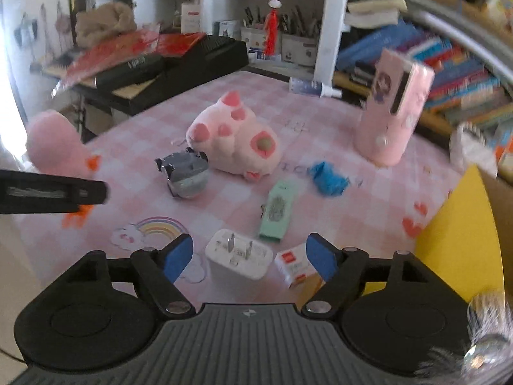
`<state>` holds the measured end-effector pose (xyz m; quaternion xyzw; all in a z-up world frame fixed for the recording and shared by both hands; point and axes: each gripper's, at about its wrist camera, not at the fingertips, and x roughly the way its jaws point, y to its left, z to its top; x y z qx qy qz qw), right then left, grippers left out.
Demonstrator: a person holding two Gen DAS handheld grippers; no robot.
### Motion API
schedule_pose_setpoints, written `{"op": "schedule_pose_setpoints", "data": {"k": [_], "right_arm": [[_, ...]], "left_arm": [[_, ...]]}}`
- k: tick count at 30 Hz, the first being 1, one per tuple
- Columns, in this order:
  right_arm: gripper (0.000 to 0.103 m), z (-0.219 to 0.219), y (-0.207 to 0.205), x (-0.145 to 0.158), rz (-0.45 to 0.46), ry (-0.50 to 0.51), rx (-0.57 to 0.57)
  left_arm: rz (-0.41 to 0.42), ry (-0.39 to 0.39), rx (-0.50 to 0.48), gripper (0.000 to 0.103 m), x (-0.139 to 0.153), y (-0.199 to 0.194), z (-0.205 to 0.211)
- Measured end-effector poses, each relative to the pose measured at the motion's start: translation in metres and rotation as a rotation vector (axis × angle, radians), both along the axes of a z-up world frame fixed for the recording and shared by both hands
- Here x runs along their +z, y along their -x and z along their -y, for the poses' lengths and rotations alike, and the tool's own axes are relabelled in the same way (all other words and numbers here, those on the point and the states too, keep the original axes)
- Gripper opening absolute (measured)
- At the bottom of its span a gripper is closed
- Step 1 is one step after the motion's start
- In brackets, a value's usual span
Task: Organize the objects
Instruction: 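Grasp the pink plush with the left tool while the right tool approaches the charger, then grasp the white charger from the tape roll with the right tool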
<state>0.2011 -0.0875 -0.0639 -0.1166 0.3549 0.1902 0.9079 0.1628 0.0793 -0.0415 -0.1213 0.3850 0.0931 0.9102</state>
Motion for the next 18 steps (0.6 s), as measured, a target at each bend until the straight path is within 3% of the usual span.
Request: {"op": "schedule_pose_setpoints", "data": {"k": [2, 8, 12, 18], "right_arm": [[0.057, -0.004, -0.007, -0.005, -0.047, 0.004, -0.002], [0.058, -0.015, 0.008, -0.002, 0.017, 0.047, 0.043], [0.059, -0.015, 0.002, -0.012, -0.03, 0.069, -0.002], [0.06, -0.018, -0.002, -0.018, -0.001, 0.089, -0.012]], "left_arm": [[0.004, -0.004, -0.001, 0.045, 0.002, 0.004, -0.001], [0.021, -0.003, -0.005, 0.045, 0.005, 0.013, -0.005], [0.021, -0.009, -0.023, 0.045, 0.005, 0.017, -0.003], [0.026, -0.016, -0.042, 0.045, 0.006, 0.019, -0.002]]}}
